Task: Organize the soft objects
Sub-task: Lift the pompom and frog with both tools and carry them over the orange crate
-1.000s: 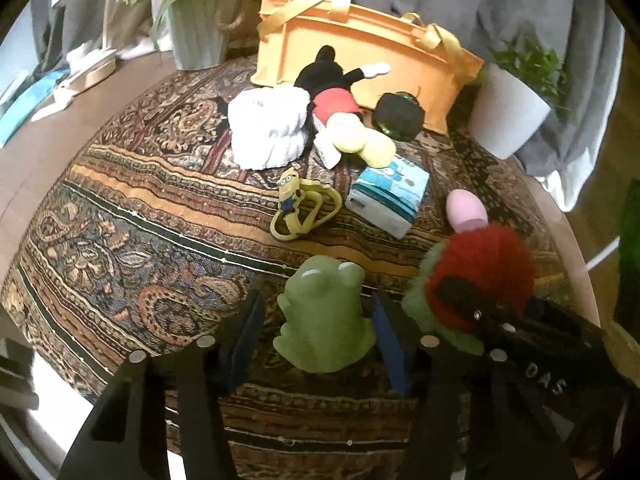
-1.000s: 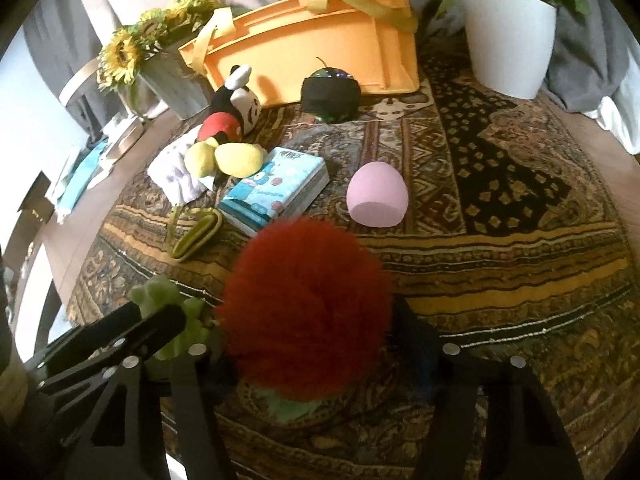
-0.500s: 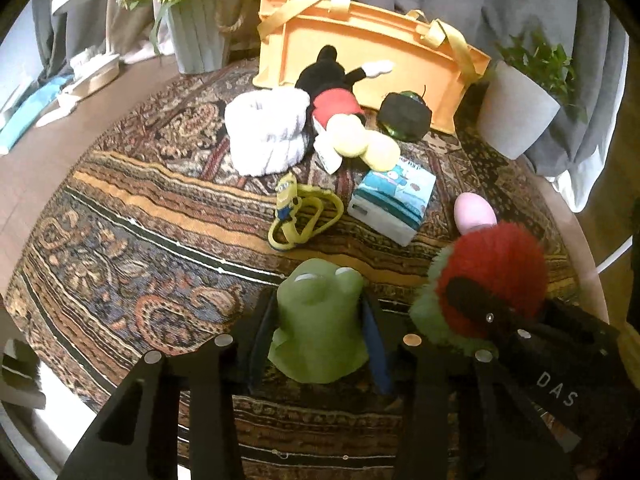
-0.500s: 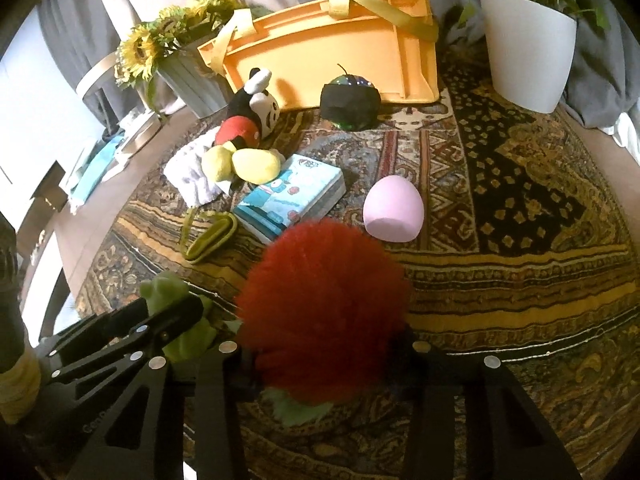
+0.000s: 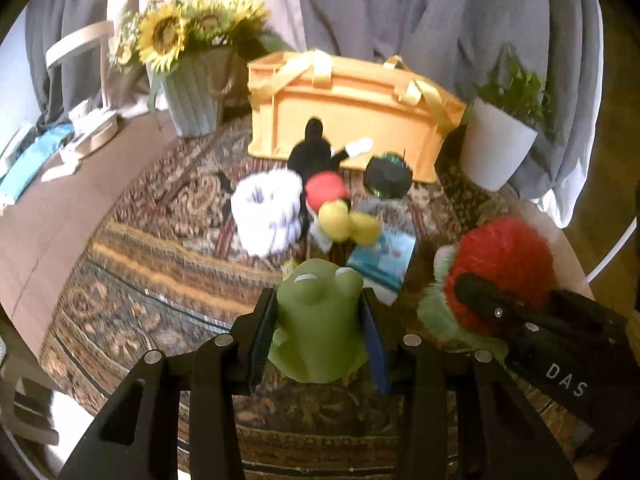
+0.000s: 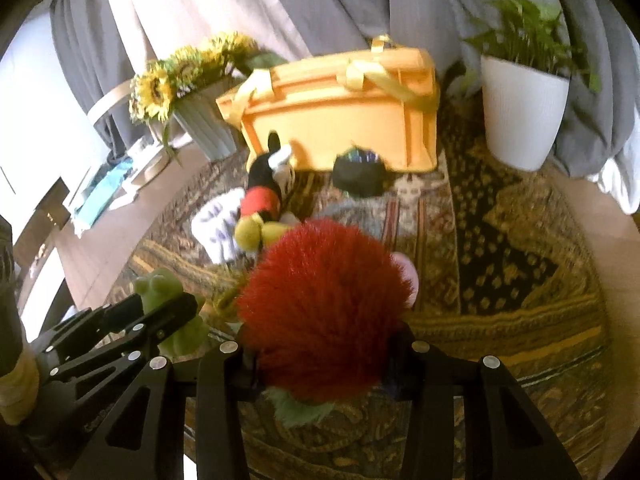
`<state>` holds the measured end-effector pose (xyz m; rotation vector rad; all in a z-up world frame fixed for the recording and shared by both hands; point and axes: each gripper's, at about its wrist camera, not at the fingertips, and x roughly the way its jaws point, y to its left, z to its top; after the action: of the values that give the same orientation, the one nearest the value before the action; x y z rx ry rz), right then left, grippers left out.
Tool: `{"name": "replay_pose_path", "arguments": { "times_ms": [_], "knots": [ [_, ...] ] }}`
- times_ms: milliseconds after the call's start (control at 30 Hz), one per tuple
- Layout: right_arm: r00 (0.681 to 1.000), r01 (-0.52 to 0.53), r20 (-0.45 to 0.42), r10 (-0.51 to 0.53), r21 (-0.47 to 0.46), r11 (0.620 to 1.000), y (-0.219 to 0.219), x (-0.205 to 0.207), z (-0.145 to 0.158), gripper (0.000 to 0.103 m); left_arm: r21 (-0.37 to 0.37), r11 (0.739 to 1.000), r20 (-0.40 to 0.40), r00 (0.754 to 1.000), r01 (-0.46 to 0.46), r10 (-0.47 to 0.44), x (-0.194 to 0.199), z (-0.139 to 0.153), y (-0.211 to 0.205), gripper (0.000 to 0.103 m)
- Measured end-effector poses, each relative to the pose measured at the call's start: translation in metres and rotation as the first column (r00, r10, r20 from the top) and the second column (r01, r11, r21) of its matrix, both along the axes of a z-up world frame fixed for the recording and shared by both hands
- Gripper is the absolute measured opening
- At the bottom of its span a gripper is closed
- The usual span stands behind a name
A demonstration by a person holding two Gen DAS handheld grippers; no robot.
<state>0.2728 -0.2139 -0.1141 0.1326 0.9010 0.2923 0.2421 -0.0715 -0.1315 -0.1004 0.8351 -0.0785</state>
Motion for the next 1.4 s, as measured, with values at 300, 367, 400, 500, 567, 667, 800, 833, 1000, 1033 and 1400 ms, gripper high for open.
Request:
{"name": "replay_pose_path", "arguments": {
  "times_ms": [300,367,400,500,567,667,800,833,1000,1033,1400],
  "knots": [
    [0.996,0.04,0.082,-0.04,0.003,0.999,0.013,0.011,0.035,0.043,0.014,0.999,0.105,0.994,0.034,-0.035,0.018,0.041,0.013,0.041],
    [0.994,0.05,0.101,-0.05,0.003,0.999,0.017,0.015,0.043,0.044,0.016,0.999,0.127,0.991,0.042,-0.044,0.023,0.049,0.016,0.041],
    [0.992,0.055,0.109,-0.055,0.003,0.998,0.019,0.016,0.046,0.044,0.016,0.999,0.139,0.989,0.049,-0.051,0.027,0.054,0.018,0.041],
    [0.988,0.074,0.137,-0.073,0.001,0.997,0.025,0.022,0.056,0.044,0.013,0.998,0.173,0.983,0.067,-0.068,0.035,0.065,0.023,0.041],
    [0.984,0.087,0.154,-0.087,0.003,0.996,0.029,0.026,0.063,0.044,0.008,0.997,0.195,0.978,0.081,-0.081,0.042,0.073,0.028,0.041],
    [0.976,0.108,0.188,-0.107,0.002,0.994,0.035,0.032,0.074,0.044,0.012,0.995,0.227,0.969,0.097,-0.097,0.05,0.084,0.034,0.041],
    [0.964,0.139,0.228,-0.137,0.007,0.99,0.044,0.042,0.088,0.044,0.02,0.993,0.261,0.958,0.119,-0.12,0.062,0.096,0.042,0.041],
    [0.962,0.144,0.235,-0.142,0.01,0.99,0.045,0.044,0.091,0.044,0.024,0.992,0.27,0.954,0.124,-0.126,0.065,0.099,0.044,0.041],
    [0.946,0.174,0.277,-0.169,0.007,0.985,0.053,0.053,0.104,0.044,0.047,0.987,0.308,0.938,0.153,-0.16,0.079,0.112,0.051,0.041],
    [0.942,0.18,0.286,-0.174,0.005,0.984,0.055,0.055,0.106,0.044,0.047,0.986,0.315,0.935,0.158,-0.165,0.082,0.115,0.052,0.041],
    [0.921,0.212,0.335,-0.197,-0.009,0.977,0.061,0.089,0.128,0.044,0.04,0.981,0.37,0.909,0.19,-0.192,0.117,0.137,0.053,0.041]
  ]
}}
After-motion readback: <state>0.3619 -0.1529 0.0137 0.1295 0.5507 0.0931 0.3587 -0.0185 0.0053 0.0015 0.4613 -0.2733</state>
